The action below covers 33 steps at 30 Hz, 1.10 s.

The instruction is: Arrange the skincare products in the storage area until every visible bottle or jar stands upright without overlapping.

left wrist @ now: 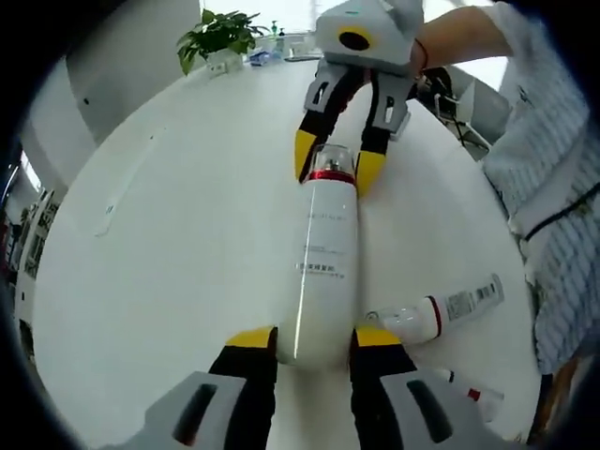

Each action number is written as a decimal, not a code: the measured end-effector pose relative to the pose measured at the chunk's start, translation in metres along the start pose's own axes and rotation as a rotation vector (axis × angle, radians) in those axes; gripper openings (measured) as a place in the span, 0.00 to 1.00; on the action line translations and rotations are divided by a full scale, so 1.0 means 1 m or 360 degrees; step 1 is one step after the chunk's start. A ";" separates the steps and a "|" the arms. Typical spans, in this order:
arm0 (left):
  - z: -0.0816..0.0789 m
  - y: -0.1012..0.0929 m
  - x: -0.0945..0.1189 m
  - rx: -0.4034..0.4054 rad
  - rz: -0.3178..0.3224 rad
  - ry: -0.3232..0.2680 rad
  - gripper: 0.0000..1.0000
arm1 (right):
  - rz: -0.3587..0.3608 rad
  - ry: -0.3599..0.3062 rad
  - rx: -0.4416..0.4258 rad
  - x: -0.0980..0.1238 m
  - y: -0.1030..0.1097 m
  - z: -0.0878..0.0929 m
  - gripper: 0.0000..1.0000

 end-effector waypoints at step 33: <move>0.022 -0.009 -0.003 0.0149 -0.0096 -0.0375 0.30 | -0.0200 -0.0092 0.0375 0.040 0.027 -0.154 0.27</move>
Point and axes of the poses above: the point that each gripper's makers call its tool centre point, and the gripper's own axes: x roughly backward along the fingers, y roughly to its left, z roughly out of its underside, the point moved 10 cm from there along x, roughly backward along the fingers, and after that the axes turned 4 degrees about z, right-handed, at the moved point
